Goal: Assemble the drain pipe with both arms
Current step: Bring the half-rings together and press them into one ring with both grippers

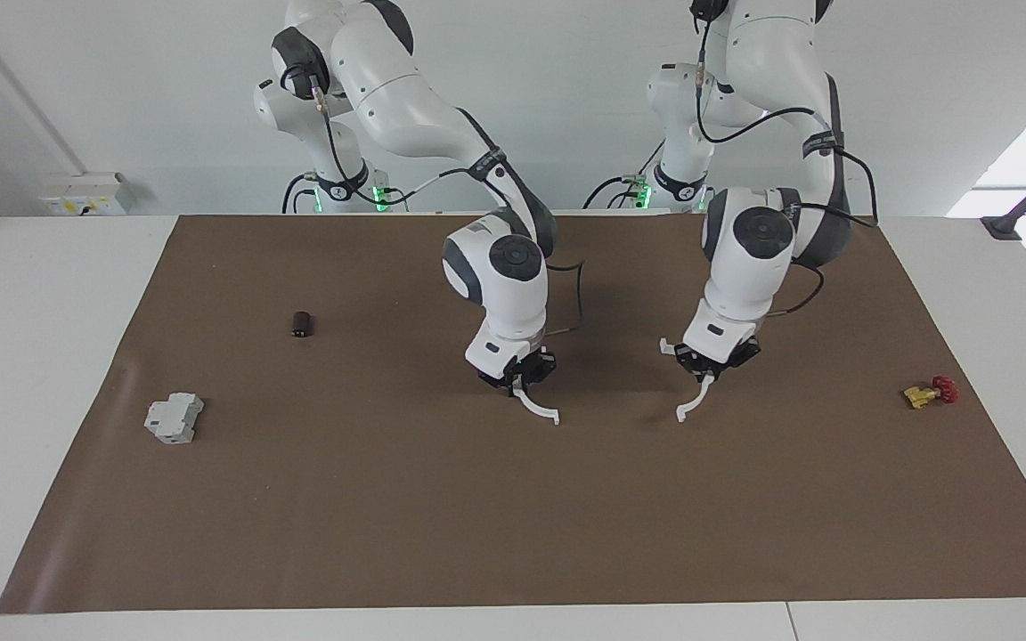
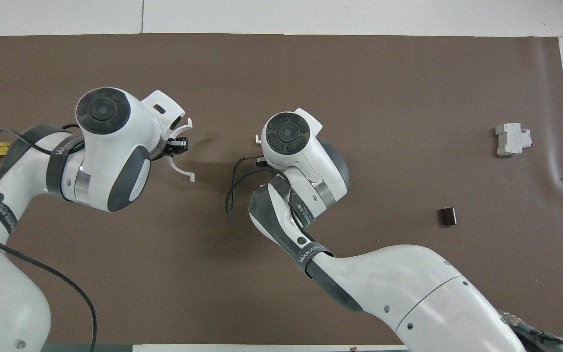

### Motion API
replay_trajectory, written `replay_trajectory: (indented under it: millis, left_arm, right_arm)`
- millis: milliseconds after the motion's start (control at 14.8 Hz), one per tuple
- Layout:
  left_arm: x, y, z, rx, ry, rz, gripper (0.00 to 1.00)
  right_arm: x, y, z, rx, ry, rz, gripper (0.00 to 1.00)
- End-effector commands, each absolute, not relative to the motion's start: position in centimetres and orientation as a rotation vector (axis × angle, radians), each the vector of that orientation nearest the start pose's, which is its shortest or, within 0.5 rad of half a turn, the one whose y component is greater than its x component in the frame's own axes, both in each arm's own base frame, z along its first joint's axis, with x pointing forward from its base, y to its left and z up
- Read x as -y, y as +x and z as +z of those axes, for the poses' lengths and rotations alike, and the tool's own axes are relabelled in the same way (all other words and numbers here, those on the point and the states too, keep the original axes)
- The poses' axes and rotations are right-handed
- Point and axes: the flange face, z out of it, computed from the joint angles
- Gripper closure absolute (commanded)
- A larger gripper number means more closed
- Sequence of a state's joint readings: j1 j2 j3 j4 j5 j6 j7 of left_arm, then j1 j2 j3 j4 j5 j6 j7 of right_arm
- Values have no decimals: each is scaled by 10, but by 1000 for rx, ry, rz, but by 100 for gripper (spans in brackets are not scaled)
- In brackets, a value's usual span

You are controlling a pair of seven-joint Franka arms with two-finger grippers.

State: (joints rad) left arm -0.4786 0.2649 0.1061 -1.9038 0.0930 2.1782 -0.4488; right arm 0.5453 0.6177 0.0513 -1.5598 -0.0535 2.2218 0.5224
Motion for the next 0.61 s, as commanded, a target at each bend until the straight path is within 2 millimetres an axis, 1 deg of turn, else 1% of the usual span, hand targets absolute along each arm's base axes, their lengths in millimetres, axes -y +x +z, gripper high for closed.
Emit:
replay_trajectory:
  millis: [0,68,136,203,271,339,407,542]
  left_arm:
    - [264,586,348,93,-3012,-89,100]
    - [278,585,343,92,-3012,-96,100]
    - [282,584,338,83,-3008,-96,100]
    - [292,581,331,53,-3002,-93,100]
    - [302,578,326,21,-2993,-92,100]
    - [310,575,322,-6,-2985,-98,100]
    - [314,574,323,-25,-2982,-119,100]
    - [324,571,324,-50,-2993,-148,100]
  right_arm:
    - [-391,593,277,124,-3142,-78,0]
    - [-377,603,297,99,-3140,-116,0]
    - [-345,620,320,28,-3142,-142,0]
    - [-314,633,338,-19,-3147,-128,0]
    - [-290,641,367,-14,-3153,-124,0]
    - [-263,646,390,7,-3158,-107,0]
    - [-236,649,412,-4,-3161,-99,0]
    - [-186,645,456,-100,-3170,-71,0]
